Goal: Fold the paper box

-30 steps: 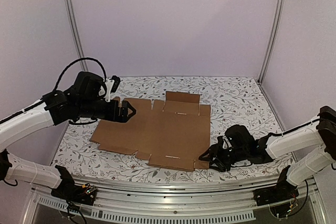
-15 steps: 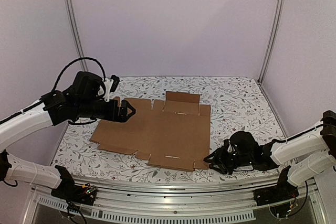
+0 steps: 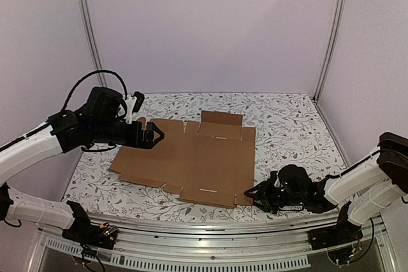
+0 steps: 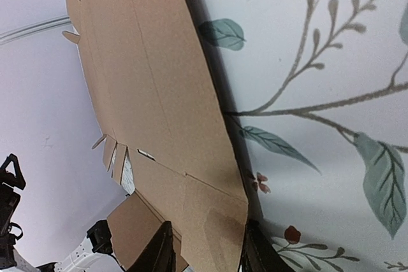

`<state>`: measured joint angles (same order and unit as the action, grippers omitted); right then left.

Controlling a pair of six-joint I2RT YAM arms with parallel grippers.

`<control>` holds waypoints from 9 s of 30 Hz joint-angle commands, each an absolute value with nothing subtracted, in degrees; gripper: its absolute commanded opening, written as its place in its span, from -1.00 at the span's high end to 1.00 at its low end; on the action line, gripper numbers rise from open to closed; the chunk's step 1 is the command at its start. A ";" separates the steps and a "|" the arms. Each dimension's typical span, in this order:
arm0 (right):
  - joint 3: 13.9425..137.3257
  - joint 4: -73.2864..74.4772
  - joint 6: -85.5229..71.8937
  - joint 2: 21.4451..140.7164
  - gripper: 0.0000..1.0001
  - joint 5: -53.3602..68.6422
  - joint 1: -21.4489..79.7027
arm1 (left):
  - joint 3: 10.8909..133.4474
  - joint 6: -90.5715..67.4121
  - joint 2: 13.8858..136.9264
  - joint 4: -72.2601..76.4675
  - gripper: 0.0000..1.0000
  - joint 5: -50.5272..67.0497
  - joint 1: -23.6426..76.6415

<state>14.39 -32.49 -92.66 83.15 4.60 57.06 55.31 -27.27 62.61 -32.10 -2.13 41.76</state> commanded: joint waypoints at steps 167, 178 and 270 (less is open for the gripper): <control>84.75 50.68 11.96 75.55 -0.28 -12.94 41.63 | 60.18 -8.56 96.89 2.12 1.00 7.17 31.92; 87.09 53.34 18.17 83.15 -0.48 -4.22 41.12 | 50.34 -8.35 89.19 8.58 1.00 4.84 34.49; 88.57 47.91 23.07 91.60 1.00 -7.24 44.31 | 62.49 -27.39 72.44 -13.64 0.03 0.82 35.71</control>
